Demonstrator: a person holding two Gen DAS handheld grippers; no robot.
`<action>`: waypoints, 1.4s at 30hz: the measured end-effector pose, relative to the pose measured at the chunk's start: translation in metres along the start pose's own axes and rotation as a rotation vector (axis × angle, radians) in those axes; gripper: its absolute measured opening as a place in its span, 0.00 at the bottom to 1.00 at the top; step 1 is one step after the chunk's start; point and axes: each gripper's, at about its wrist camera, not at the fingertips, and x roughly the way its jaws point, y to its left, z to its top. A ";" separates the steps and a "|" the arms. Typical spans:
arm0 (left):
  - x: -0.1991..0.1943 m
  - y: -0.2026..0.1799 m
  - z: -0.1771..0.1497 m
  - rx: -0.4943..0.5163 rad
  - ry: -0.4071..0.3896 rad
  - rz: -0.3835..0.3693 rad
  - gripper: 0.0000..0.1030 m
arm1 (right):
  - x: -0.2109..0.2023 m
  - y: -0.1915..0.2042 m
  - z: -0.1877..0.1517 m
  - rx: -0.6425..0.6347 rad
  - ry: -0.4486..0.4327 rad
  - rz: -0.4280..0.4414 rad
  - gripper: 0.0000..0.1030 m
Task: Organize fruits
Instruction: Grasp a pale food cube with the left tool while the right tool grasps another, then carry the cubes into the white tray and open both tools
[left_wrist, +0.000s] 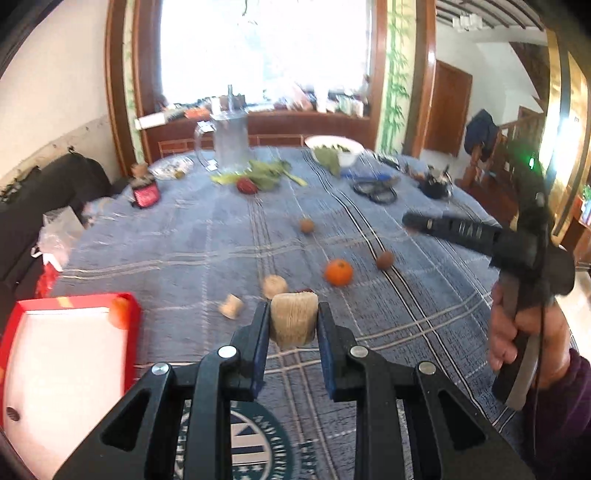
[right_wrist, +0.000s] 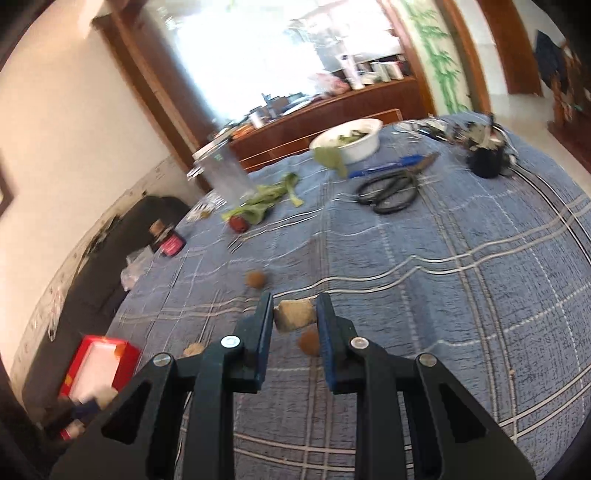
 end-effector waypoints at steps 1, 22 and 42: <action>-0.004 0.002 0.000 -0.002 -0.011 0.012 0.23 | 0.002 0.005 -0.002 -0.018 0.010 0.004 0.24; 0.007 0.021 -0.015 -0.046 0.048 0.032 0.23 | 0.010 0.008 -0.012 -0.045 0.048 -0.025 0.24; -0.005 0.028 -0.014 -0.057 0.027 0.056 0.23 | 0.014 0.010 -0.015 -0.077 0.062 -0.046 0.24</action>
